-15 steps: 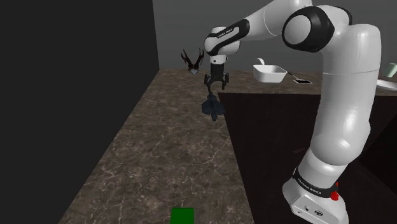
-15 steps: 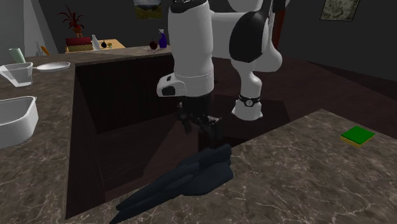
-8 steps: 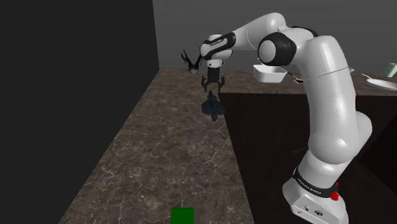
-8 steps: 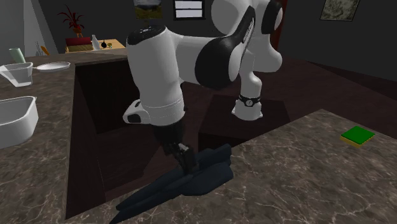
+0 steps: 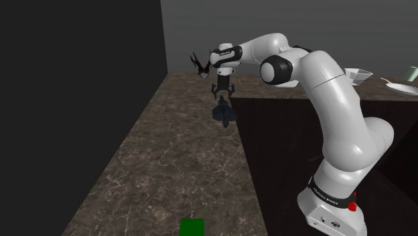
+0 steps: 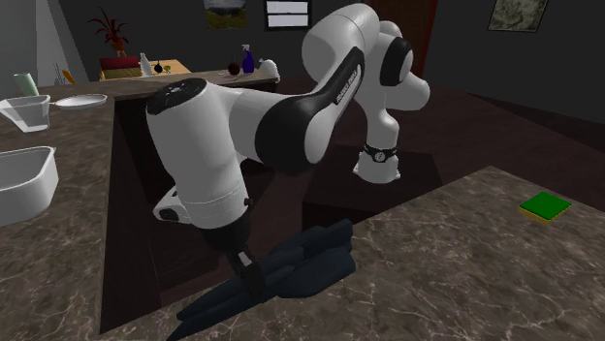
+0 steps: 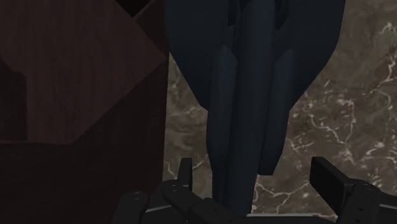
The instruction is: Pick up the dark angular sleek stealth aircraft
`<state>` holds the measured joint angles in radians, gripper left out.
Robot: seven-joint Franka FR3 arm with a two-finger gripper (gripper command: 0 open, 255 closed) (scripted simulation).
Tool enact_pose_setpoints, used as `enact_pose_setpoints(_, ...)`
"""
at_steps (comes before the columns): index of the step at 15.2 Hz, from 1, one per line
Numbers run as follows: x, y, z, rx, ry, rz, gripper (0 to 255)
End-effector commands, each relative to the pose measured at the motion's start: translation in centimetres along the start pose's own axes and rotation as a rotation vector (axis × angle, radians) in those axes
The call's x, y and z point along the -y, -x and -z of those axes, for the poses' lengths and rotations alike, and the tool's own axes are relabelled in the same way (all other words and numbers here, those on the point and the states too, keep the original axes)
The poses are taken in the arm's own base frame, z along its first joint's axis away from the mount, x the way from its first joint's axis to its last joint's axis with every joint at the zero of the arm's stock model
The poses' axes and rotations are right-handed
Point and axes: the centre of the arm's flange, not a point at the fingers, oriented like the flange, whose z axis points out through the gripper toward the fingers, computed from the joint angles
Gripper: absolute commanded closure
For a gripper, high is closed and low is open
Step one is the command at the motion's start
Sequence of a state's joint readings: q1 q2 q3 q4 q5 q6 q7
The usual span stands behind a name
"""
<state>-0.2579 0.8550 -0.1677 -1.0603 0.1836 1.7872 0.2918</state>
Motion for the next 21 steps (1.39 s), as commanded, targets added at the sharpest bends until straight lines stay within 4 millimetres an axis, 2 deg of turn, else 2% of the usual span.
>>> enact_pose_setpoints(1, -0.1, -0.1, -1.0, 0.000, 0.000, -0.001, 0)
enact_pose_setpoints(5, -0.1, -0.3, -2.3, 0.000, 0.000, -0.001, 0)
enact_pose_setpoints(6, -0.1, -0.3, -2.2, 0.000, 0.000, -0.001, 255)
enact_pose_setpoints(15, -0.1, -0.3, -2.3, 0.000, 0.000, -0.001, 255)
enact_pose_setpoints(21, 0.0, 0.1, 0.8, 0.000, 0.000, -0.001, 255)
